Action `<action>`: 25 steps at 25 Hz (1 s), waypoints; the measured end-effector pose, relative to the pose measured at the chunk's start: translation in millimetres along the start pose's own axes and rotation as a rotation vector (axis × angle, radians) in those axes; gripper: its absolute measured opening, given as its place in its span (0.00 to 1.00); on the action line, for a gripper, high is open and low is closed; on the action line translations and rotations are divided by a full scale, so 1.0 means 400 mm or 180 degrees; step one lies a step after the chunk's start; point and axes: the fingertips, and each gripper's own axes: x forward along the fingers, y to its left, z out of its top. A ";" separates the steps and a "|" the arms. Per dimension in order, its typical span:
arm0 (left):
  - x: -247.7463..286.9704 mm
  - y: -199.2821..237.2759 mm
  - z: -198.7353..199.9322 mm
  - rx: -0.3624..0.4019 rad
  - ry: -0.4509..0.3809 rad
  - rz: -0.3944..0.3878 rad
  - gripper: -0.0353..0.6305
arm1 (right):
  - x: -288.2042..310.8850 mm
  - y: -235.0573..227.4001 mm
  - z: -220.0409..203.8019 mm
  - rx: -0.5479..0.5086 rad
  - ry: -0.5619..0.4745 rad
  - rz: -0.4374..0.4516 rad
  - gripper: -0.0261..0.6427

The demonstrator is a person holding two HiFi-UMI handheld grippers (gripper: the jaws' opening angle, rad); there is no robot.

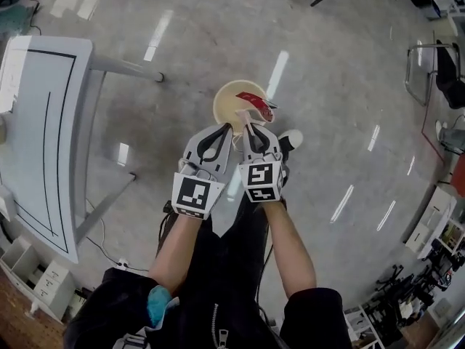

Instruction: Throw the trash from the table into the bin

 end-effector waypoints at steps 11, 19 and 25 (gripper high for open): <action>0.072 0.026 -0.248 -0.0259 0.0268 0.0181 0.06 | 0.231 -0.039 -0.254 0.0215 0.0121 0.0092 0.08; 0.112 0.026 -0.363 -0.0195 0.0436 0.0260 0.06 | 0.360 -0.049 -0.397 0.0303 0.0246 0.0171 0.08; 0.122 0.038 -0.434 -0.0204 0.0576 0.0301 0.06 | 0.460 -0.050 -0.504 0.0292 0.0482 0.0310 0.08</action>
